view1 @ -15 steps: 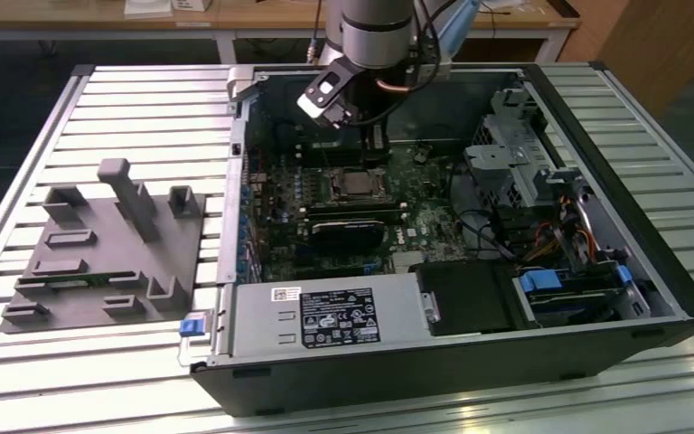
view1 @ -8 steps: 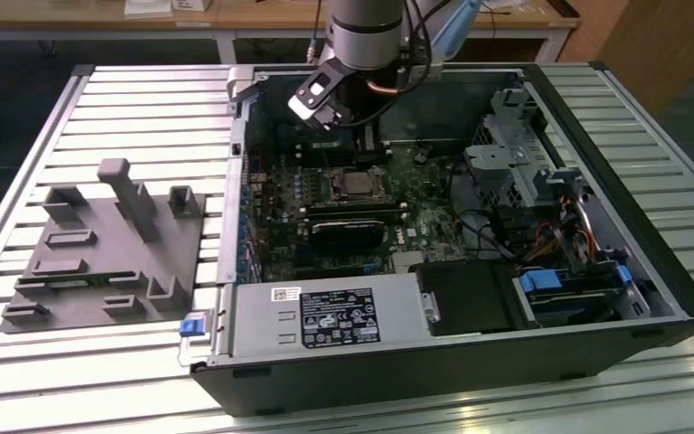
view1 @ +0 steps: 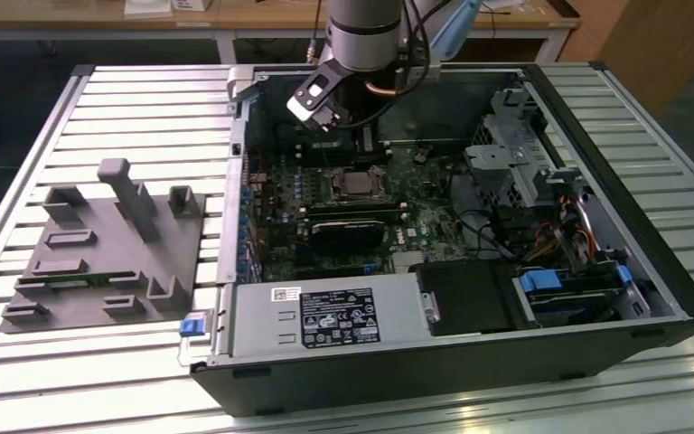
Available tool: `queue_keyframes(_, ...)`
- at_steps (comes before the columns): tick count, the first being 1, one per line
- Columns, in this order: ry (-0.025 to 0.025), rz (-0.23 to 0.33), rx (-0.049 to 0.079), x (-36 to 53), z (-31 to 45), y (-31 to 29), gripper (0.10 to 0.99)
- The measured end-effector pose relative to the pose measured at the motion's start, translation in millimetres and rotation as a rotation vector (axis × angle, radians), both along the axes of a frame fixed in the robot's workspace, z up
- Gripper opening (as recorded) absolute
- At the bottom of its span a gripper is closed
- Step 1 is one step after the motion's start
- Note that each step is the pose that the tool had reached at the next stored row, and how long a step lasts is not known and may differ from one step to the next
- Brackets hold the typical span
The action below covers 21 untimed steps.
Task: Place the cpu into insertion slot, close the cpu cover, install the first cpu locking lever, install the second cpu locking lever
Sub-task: 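Close the cpu cover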
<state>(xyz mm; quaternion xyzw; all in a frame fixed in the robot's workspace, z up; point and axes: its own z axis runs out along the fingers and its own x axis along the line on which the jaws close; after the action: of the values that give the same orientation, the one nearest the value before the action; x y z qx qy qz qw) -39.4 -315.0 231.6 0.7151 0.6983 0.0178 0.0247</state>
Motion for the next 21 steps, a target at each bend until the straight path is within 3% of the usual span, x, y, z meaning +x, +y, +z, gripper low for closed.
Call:
queue_keyframes(7, 0.0000, 0.078, 0.000, 0.0, 0.0, 0.0, 0.106)
queue_keyframes(21, 0.0000, 0.331, 0.000, 0.0, -0.2, 0.0, 0.106)
